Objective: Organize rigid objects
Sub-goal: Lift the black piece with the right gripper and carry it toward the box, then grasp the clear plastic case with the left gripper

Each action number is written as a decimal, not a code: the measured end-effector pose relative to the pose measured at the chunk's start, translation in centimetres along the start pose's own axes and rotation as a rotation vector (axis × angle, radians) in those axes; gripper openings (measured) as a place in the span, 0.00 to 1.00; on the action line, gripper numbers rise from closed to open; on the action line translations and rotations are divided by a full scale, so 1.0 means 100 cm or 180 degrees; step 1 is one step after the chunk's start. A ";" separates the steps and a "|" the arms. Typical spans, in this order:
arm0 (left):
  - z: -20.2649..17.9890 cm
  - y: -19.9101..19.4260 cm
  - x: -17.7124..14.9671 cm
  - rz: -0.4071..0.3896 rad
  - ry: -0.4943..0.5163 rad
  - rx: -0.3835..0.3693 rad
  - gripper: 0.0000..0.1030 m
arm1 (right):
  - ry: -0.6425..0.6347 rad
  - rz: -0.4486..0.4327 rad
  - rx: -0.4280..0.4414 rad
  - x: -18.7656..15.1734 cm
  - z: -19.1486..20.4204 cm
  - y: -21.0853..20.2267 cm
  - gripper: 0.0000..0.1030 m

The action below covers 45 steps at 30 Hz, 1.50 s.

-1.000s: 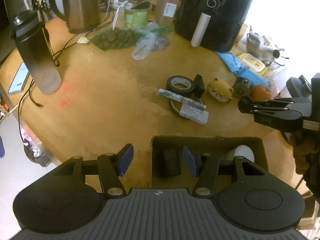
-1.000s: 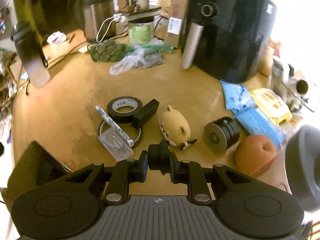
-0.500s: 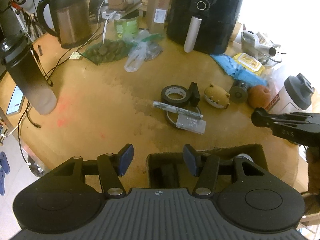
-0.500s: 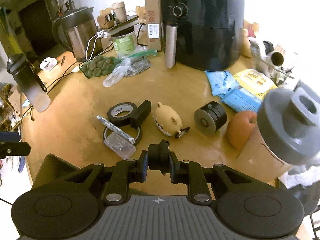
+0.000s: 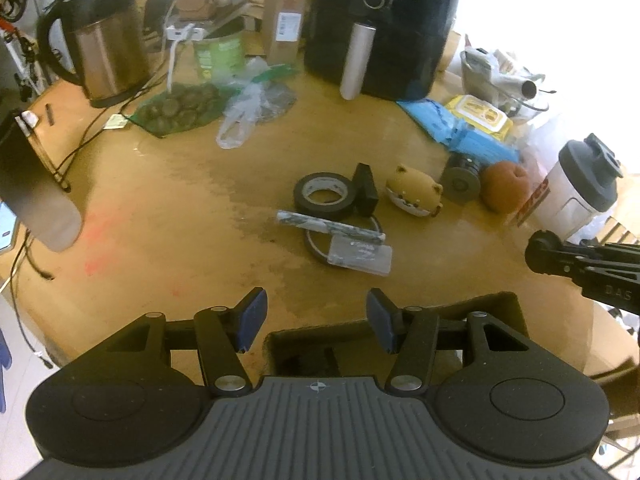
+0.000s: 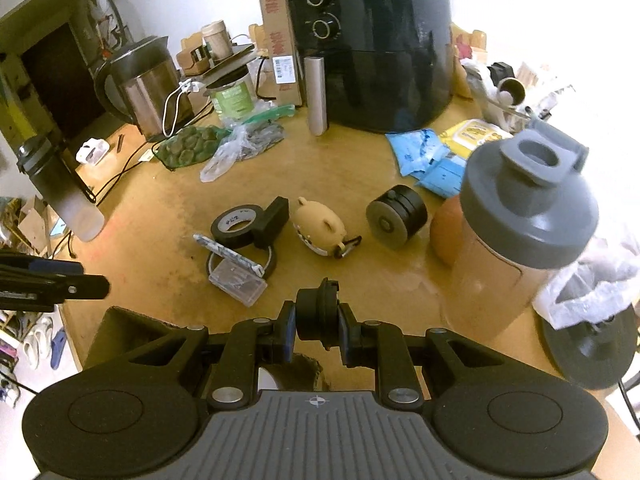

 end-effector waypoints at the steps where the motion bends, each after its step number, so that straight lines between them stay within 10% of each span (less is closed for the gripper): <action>1: -0.002 0.003 0.000 0.0025 0.0021 -0.0012 0.53 | 0.0021 -0.0002 0.0007 -0.001 -0.001 -0.002 0.23; 17: -0.034 0.056 0.007 0.0230 0.0416 -0.0090 0.71 | 0.0463 0.0087 -0.0061 -0.027 -0.020 -0.019 0.23; 45: -0.052 0.150 0.012 0.0524 0.0686 0.0248 0.65 | 0.0787 0.0113 -0.0286 -0.067 -0.037 -0.055 0.23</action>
Point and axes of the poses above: each gripper's, at about its wrist camera, not at the fingertips, and y roughly the way its jaws point, z to its left, x to its top, the point moved 5 cm from there along y, roughly the way its jaws point, and after that the axes turned 13 degrees about -y, right-handed, at the moved point
